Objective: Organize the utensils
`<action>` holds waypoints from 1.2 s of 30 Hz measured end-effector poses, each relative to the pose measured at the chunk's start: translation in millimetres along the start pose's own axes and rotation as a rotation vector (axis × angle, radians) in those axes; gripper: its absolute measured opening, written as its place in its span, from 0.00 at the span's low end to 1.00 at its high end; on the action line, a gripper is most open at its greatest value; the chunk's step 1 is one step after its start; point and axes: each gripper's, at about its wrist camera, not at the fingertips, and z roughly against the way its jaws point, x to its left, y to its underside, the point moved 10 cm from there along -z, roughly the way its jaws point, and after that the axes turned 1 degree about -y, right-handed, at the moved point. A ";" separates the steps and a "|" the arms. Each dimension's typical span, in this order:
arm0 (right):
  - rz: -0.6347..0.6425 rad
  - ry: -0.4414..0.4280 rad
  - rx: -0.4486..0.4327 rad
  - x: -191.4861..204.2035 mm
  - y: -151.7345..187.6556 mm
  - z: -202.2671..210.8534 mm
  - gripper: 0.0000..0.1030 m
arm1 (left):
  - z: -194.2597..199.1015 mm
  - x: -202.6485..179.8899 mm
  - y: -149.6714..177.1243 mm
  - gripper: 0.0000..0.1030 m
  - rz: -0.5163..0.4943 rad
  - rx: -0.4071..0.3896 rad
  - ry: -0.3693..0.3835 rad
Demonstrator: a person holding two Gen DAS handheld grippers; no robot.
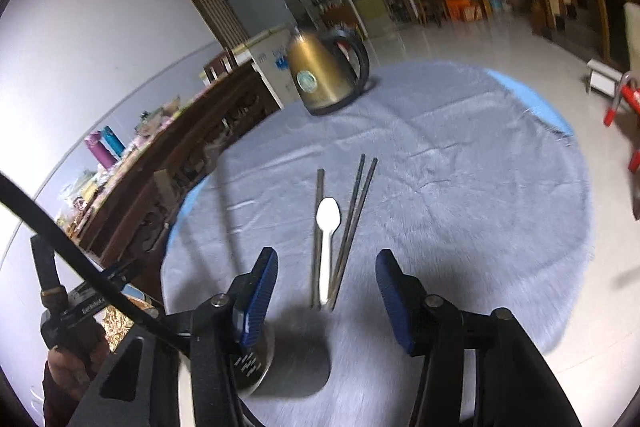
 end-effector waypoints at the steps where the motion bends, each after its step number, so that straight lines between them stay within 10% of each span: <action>1: -0.007 0.002 0.019 -6.4 -5.5 -15.7 0.47 | -16.2 -6.4 -4.6 0.83 0.001 0.019 0.022; 14: -0.029 0.039 0.169 -58.3 -61.6 -171.1 0.36 | -146.6 -104.7 -31.4 0.83 -0.107 0.129 0.165; 36: -0.104 -0.043 0.147 -75.2 -64.9 -186.0 0.36 | -216.0 -122.7 -42.5 0.92 -0.175 0.289 0.122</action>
